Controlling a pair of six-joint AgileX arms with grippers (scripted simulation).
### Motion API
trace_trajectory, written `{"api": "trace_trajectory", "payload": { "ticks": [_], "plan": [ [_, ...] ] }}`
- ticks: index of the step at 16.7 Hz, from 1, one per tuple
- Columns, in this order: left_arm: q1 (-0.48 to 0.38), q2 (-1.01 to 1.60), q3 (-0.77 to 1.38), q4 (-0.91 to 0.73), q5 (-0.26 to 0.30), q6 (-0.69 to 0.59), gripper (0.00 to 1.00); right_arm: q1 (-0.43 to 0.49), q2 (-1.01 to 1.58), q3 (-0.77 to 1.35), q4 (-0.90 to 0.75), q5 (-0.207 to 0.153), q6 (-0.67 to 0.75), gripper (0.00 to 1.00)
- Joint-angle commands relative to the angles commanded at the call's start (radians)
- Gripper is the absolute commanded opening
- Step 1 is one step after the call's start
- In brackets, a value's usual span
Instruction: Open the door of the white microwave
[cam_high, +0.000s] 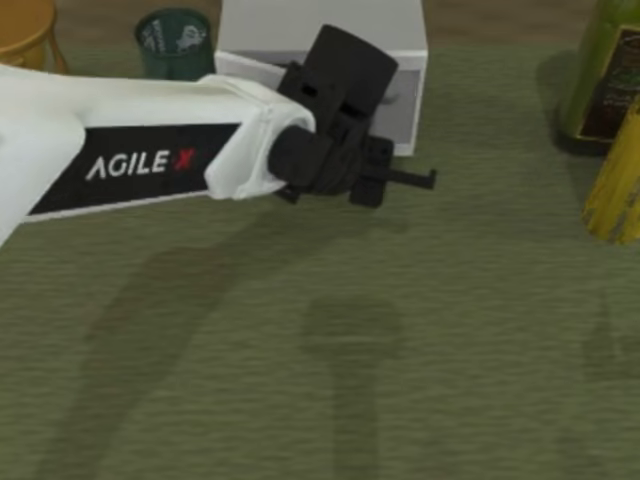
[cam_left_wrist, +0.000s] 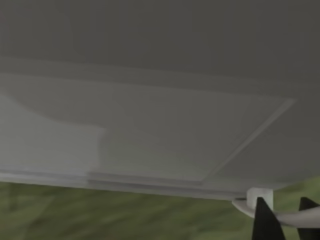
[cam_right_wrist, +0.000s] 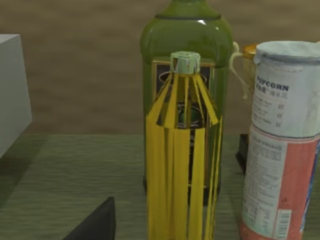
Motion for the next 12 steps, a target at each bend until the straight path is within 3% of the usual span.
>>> {"api": "trace_trajectory", "payload": {
  "ticks": [12],
  "plan": [
    [0.004, -0.004, -0.010, 0.003, 0.004, 0.008, 0.00, 0.000, 0.000, 0.000, 0.000, 0.000, 0.000, 1.00]
  ]
}}
